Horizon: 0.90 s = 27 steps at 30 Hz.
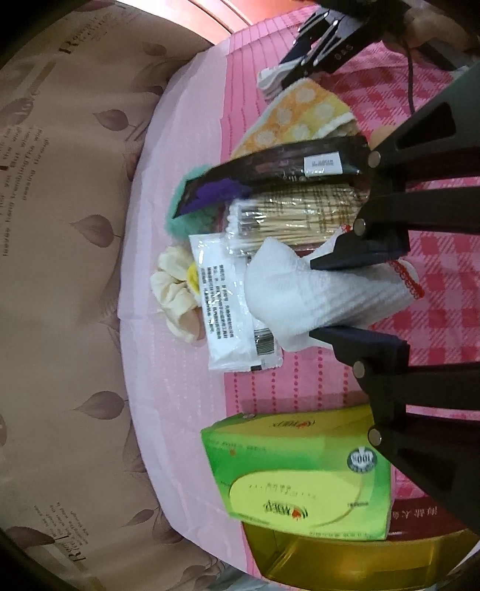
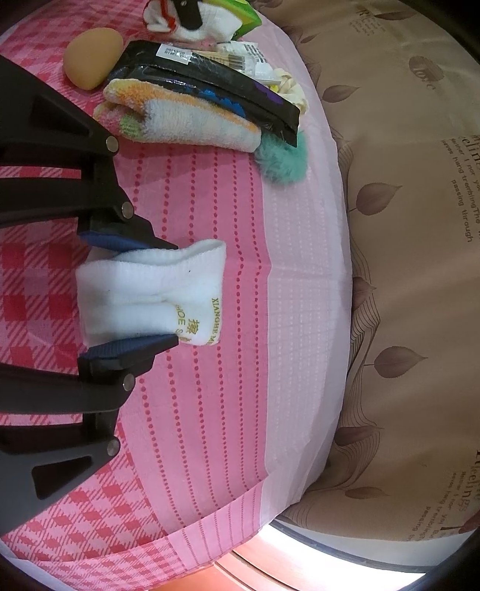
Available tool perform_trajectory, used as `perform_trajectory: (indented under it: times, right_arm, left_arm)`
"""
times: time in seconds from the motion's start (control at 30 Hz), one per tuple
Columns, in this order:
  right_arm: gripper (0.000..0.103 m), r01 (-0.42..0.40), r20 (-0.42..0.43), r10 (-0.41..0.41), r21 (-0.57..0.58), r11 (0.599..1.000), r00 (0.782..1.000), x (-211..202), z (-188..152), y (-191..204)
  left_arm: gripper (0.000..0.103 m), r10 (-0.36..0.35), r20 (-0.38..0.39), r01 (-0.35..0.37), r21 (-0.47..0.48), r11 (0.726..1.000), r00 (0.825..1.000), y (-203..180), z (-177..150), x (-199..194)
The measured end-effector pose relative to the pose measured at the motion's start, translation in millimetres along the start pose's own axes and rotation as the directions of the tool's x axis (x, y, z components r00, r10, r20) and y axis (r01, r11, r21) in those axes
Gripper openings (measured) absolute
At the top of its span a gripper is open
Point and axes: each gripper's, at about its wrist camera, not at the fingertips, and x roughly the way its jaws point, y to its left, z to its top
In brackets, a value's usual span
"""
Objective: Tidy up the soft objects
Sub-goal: 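Grasp the white knit glove with the left gripper while the right gripper holds the sock, then carry the glove into the gold tin with the left gripper and release it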
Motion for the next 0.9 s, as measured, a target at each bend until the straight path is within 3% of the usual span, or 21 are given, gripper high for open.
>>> perform_trajectory:
  times: [0.4, 0.6, 0.9]
  right_arm:
    - [0.039, 0.008, -0.003, -0.008, -0.007, 1.0, 1.0, 1.8, 0.4, 0.6]
    - [0.039, 0.009, -0.004, -0.009, -0.01, 1.0, 1.0, 1.0, -0.8, 0.7]
    - [0.042, 0.016, -0.01, -0.016, -0.018, 1.0, 1.0, 2.1, -3.7, -0.4]
  left_arm:
    - [0.029, 0.042, 0.05, -0.043, 0.015, 0.999, 0.998, 18.3, -5.1, -36.9]
    - [0.029, 0.093, 0.067, -0.092, -0.016, 0.996, 0.993, 52.7, -8.1, -55.9]
    - [0.029, 0.204, 0.065, -0.195, -0.122, 0.973, 0.977, 134.3, -13.7, -73.0]
